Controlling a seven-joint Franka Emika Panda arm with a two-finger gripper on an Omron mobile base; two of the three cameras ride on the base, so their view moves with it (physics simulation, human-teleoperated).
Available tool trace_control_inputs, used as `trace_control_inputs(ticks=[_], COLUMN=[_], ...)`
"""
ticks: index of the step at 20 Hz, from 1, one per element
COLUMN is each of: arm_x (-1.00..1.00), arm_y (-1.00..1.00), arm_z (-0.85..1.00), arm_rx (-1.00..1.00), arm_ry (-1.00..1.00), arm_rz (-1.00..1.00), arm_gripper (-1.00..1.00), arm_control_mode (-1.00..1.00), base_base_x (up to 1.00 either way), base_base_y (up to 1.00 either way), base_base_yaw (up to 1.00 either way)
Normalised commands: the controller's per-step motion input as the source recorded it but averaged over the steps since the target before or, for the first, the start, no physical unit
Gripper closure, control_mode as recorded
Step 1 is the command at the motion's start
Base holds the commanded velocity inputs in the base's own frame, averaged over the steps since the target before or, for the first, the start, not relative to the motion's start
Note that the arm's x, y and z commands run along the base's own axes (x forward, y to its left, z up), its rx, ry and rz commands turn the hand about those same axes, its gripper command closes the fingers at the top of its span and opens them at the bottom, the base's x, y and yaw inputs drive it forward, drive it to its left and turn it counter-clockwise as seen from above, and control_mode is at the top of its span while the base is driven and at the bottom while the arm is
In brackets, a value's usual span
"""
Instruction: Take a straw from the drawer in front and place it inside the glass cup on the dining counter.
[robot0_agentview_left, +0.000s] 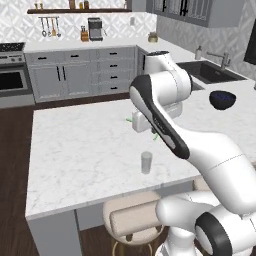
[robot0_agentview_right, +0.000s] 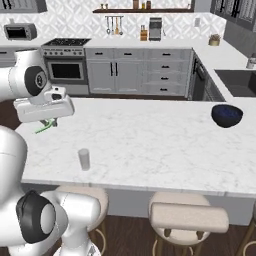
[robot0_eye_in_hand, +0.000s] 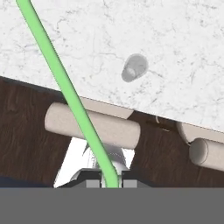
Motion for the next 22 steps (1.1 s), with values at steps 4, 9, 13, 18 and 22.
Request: trace_control_inputs(ticks=[4,9,13,18,22], arm_x=[0.16,-0.01,-0.10,-0.05,0.00], arm_y=[-0.11,-0.61,-0.60,-0.39,-0.14], arm_z=[0.00,0.04,0.38,0.59,0.13], arm_rx=[0.00,-0.14,-0.31,-0.34,-0.32], arm_ry=[0.00,0.00,-0.01,-0.02,0.01], arm_rz=[0.10,0.35,0.35,0.39,0.52], arm_gripper=[1.00,1.00,1.00,1.00,1.00], arm_control_mode=[-1.00,-1.00,-1.00,-1.00,-1.00], base_base_x=[0.42,0.00,0.00,0.00,0.00], base_base_y=[0.00,0.00,0.00,0.00,0.00], base_base_yaw=[0.08,0.00,0.00,0.00,0.00])
